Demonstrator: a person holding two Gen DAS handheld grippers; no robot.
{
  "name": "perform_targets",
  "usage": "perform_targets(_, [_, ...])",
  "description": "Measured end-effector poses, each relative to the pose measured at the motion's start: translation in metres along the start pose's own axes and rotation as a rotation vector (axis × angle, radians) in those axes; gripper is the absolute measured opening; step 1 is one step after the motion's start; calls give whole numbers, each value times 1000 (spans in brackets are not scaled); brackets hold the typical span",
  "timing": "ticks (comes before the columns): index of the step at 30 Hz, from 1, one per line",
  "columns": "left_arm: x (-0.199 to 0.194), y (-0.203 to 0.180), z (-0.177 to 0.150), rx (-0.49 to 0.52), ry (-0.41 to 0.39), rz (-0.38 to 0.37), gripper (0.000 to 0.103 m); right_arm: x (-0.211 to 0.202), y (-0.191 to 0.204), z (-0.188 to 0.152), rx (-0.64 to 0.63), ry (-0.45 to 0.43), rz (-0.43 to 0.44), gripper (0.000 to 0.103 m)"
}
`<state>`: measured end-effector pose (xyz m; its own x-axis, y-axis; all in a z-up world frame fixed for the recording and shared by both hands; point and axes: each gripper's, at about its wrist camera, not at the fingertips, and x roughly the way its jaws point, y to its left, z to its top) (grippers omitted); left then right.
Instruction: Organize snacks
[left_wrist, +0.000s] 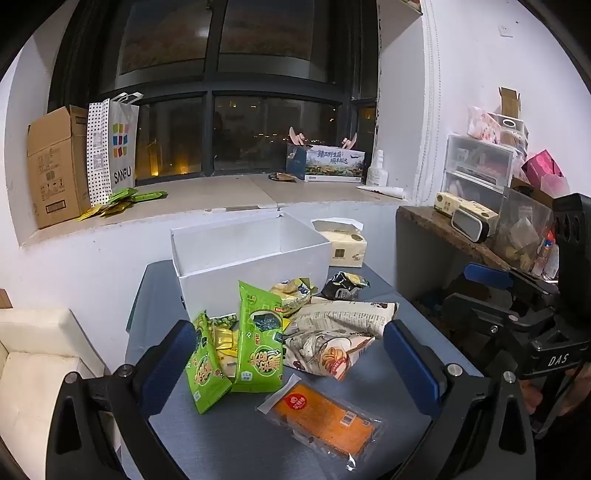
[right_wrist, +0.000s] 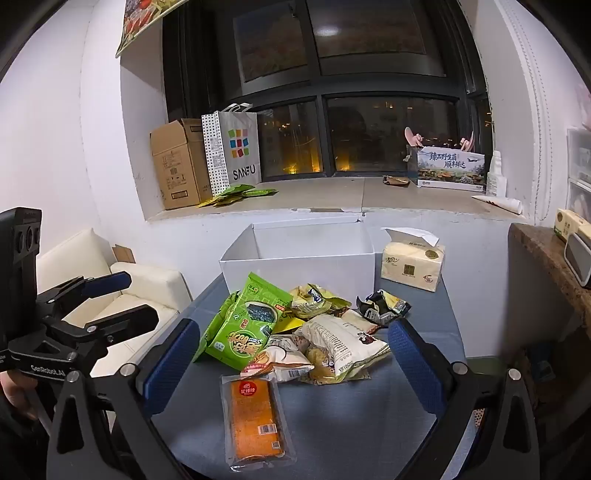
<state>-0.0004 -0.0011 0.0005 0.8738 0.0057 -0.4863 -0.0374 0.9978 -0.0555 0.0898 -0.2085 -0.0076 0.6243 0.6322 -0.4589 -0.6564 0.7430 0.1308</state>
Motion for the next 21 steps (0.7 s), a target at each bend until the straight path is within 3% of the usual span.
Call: perform_targets(21, [-2, -2, 0, -1, -2, -10, 103, -1, 1, 0, 1, 15, -1, 103])
